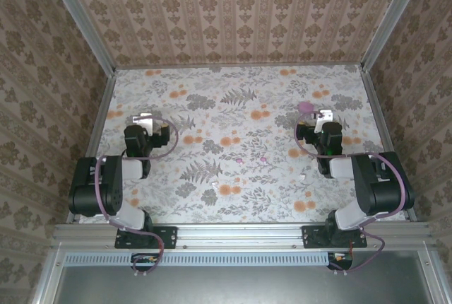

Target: Insert wireless bluetooth earbuds into charging case

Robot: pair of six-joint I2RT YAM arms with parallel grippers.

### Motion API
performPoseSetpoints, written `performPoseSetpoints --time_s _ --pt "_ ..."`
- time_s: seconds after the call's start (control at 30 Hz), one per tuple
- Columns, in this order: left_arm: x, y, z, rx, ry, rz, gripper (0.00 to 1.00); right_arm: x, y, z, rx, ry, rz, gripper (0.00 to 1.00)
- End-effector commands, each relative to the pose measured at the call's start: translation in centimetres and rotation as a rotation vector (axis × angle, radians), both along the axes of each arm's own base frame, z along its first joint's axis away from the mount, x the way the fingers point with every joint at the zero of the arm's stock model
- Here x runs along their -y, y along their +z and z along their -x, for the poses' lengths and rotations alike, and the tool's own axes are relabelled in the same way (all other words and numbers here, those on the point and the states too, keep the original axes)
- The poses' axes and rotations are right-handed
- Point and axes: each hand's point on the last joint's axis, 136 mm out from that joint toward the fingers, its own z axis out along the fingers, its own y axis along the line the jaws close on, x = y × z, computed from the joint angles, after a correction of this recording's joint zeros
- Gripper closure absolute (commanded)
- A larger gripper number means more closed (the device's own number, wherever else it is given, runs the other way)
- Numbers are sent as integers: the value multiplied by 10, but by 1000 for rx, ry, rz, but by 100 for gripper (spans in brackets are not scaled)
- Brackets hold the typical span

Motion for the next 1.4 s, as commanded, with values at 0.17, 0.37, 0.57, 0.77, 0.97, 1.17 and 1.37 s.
performPoseSetpoints --time_s 0.17,0.37,0.57,0.77,0.97,1.17,1.37 --pt "-26 35 14 75 133 40 0 2 32 -10 -153 -20 -69 0" --pt "-48 66 28 49 275 124 0 3 41 -7 -298 -39 -136 0" --pt "-56 75 40 -72 368 366 0 -10 43 -17 -482 50 -350 0" --pt "-12 80 36 -163 166 502 0 14 49 -42 -464 -10 -534 7" --pt "15 69 41 -198 98 529 0 26 31 -68 -544 -19 -640 17" --pt "32 62 42 -231 62 519 0 15 10 -97 -637 37 -743 28" --pt "41 65 41 -237 36 505 0 21 -7 -117 -684 17 -734 27"
